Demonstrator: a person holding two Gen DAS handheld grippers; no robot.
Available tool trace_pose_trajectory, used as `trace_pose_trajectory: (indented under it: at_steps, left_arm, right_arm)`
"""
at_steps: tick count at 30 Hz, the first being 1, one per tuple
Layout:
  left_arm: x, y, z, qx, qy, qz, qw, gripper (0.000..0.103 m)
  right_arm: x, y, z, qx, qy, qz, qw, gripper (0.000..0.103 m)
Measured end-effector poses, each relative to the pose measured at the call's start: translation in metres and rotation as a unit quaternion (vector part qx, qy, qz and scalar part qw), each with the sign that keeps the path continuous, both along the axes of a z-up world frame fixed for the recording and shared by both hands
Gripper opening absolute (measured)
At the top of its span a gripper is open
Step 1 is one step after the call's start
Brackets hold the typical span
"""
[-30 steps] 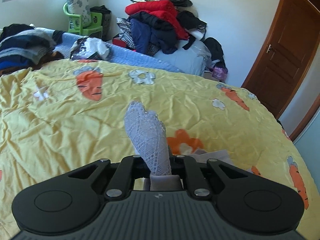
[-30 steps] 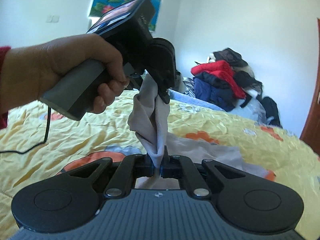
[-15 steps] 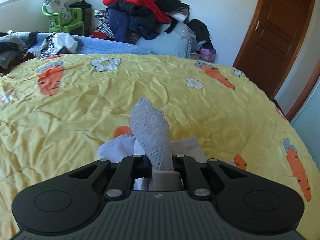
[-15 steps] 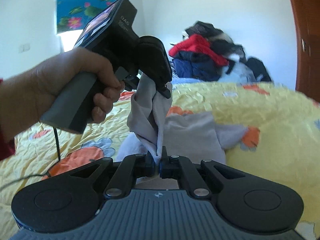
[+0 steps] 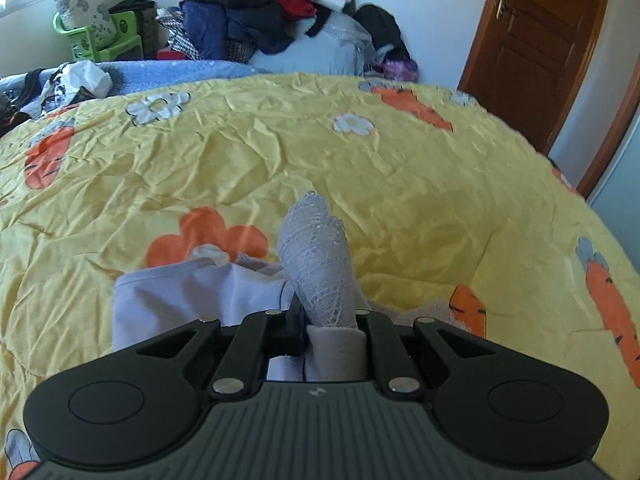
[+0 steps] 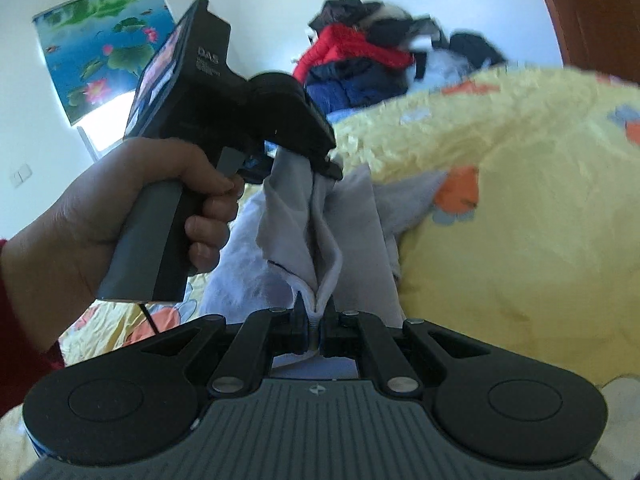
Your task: Fold small clothes
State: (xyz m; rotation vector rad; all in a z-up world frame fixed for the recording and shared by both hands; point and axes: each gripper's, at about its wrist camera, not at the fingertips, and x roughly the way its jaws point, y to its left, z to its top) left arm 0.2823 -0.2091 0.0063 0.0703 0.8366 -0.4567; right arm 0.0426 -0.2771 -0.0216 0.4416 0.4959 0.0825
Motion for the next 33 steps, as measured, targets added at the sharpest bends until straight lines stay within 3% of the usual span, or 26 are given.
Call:
trace_pose_trajectory:
  at_steps: [2,4,6,8,10,16,20,25,28,31,33]
  left_arm:
    - [-0.001,-0.004,-0.001,0.005,-0.003,-0.002,1.0000,0.016]
    - [-0.002,-0.006,0.000,0.011,-0.009,-0.010,0.9998,0.031]
    - [-0.003,-0.009,0.003,0.020,-0.024,-0.006,0.9995,0.076]
    - [-0.006,-0.008,0.009,0.022,-0.057,0.008,0.9981,0.089]
    - [-0.008,-0.006,0.017,0.018,-0.080,0.014,0.9965,0.089]
    - [-0.018,0.018,0.027,0.024,-0.099,0.042,0.9940,0.089]
    - [-0.039,0.046,0.014,0.034,-0.091,0.037,0.9946,0.090]
    - [-0.076,0.075,-0.008,0.053,-0.083,0.056,0.9936,0.090]
    - [-0.099,0.089,-0.015,0.055,-0.091,0.071,0.9918,0.090]
    - [-0.116,0.101,-0.022,0.046,-0.091,0.083,0.9913,0.090]
    - [-0.123,0.105,-0.024,0.042,-0.087,0.085,0.9916,0.090]
  right_arm:
    - [0.001,-0.007,-0.005,0.024,0.009,-0.002,1.000,0.022]
    - [0.003,-0.011,-0.009,0.037,0.018,-0.007,0.999,0.028]
    - [0.002,-0.013,-0.010,0.040,0.019,-0.006,0.999,0.029]
    - [0.002,-0.015,-0.011,0.044,0.020,-0.006,0.999,0.029]
    - [0.004,-0.019,-0.012,0.056,0.023,-0.005,0.998,0.029]
    - [0.002,-0.030,-0.014,0.073,0.027,-0.016,0.997,0.029]
    - [0.001,-0.035,-0.015,0.076,0.025,-0.024,0.997,0.029]
    - [0.001,-0.025,-0.011,0.029,0.020,-0.023,0.999,0.029]
    - [0.002,-0.025,-0.011,0.029,0.025,-0.029,0.999,0.029]
    - [0.001,-0.027,-0.008,0.042,0.023,-0.025,0.999,0.039]
    - [0.004,-0.024,-0.007,0.041,0.024,-0.009,0.999,0.053]
